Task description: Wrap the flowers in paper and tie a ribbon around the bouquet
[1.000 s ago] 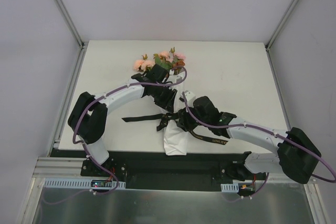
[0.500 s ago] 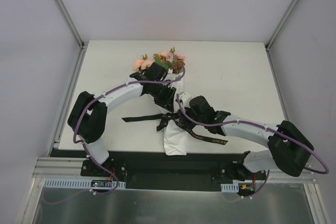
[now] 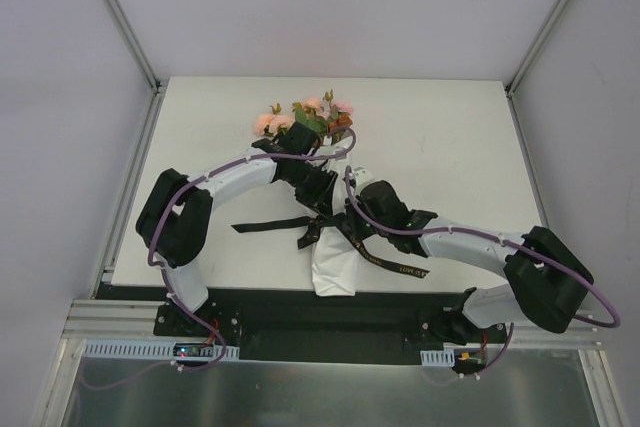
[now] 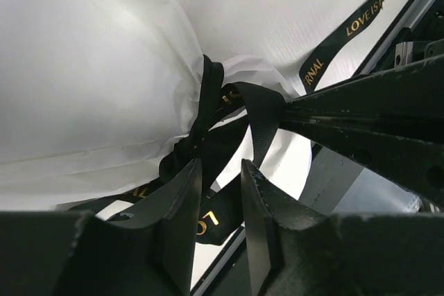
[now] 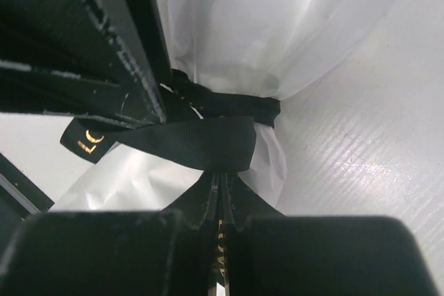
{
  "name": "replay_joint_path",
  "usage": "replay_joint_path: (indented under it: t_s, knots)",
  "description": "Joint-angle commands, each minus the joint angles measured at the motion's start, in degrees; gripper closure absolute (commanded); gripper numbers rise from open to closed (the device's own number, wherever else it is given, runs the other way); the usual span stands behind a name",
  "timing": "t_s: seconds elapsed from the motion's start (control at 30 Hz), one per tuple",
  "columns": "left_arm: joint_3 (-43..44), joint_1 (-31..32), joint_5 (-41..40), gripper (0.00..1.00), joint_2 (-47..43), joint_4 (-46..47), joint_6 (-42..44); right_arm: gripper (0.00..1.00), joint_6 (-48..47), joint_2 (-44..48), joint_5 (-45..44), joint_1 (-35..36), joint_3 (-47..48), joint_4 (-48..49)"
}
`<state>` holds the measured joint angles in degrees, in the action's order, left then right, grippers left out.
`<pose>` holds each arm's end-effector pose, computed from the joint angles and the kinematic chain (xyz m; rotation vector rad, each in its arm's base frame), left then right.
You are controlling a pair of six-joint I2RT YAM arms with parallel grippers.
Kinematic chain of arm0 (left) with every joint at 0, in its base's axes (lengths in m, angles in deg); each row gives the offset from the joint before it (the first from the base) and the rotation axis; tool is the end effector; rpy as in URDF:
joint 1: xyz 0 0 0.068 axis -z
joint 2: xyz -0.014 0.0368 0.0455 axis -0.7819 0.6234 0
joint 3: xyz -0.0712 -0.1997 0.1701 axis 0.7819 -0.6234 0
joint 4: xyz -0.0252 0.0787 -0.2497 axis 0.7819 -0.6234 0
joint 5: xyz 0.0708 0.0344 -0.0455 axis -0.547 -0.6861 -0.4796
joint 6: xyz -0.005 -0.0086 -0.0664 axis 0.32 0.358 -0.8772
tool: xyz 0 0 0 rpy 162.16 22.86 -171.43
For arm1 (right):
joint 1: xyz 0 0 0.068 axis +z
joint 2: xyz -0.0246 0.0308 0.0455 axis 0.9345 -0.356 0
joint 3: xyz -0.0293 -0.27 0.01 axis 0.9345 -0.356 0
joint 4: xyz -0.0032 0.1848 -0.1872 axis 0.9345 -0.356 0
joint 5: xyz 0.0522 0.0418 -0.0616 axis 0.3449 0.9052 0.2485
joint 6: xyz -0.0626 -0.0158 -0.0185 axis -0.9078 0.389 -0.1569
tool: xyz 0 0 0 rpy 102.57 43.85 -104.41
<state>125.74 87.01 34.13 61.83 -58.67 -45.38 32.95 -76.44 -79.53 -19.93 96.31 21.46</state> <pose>0.2952 -0.2496 0.2044 0.9022 2.4632 -1.0699 0.1942 0.2268 0.1817 -0.8825 2.0374 0.5362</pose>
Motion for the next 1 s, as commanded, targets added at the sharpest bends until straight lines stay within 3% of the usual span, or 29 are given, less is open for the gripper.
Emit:
replay_joint_path:
  t_s: [0.0,0.2,0.57,0.8,0.97]
  knots:
    - [0.35,0.55,1.94,0.69,0.62,-0.5,1.71,0.99,6.77,0.32,-3.34,-0.61,0.65,3.08]
    - [-0.35,1.34,-0.08,0.58,0.44,-0.42,1.8,0.99,10.46,0.67,1.13,-2.63,-0.32,6.15]
    - [0.35,2.84,-3.86,0.58,1.41,-0.42,2.15,0.99,12.57,-0.91,5.27,-2.72,-0.05,9.05]
    - [0.7,3.01,-6.67,0.73,1.32,-0.42,2.06,0.99,14.51,-1.09,6.06,-2.98,-0.5,11.17]
    - [0.7,3.01,-9.84,0.94,-0.08,0.55,0.93,0.99,14.68,-0.21,6.32,-2.89,-1.46,11.25]
